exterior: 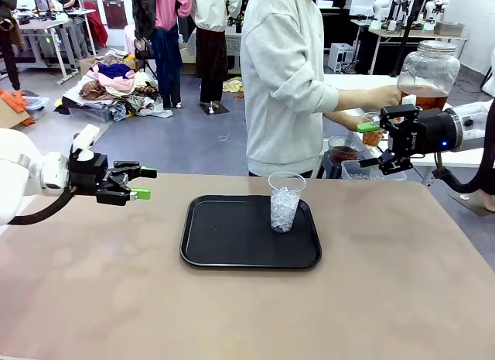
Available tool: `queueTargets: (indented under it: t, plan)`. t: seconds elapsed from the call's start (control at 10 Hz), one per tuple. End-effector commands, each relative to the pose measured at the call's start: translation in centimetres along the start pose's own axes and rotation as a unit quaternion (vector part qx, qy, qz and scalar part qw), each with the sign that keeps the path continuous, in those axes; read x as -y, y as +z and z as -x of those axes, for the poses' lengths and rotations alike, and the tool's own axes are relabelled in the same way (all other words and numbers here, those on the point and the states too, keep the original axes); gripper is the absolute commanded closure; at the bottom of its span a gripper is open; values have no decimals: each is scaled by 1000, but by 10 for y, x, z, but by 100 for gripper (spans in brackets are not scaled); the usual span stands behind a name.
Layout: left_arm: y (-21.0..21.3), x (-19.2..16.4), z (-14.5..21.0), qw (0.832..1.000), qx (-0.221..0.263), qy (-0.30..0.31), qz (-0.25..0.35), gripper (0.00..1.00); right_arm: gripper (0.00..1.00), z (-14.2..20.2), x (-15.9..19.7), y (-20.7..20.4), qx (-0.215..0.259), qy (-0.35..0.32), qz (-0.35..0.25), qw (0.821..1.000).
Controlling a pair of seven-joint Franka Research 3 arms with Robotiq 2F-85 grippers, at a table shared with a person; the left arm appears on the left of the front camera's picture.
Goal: Pour the drink into the iced cup.
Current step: Pick up the iced cup indicated by the human and present it to them.
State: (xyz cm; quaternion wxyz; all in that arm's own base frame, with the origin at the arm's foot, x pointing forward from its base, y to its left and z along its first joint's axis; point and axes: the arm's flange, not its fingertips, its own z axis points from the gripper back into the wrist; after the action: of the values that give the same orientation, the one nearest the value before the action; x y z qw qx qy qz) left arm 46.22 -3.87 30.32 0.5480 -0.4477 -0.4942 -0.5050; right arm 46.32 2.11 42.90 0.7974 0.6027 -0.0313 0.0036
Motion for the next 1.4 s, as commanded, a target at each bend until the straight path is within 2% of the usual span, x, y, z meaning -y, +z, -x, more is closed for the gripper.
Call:
queueTargets:
  t: [0.0, 1.3]
  plan:
    - [-1, -1, -2, 1000, 3, 0, -1, 0, 0, 0, -1, 0, 0, 1, -2, 1000]
    - [-1, -1, -2, 1000, 3, 0, -1, 0, 0, 0, -1, 0, 0, 1, -2, 1000]
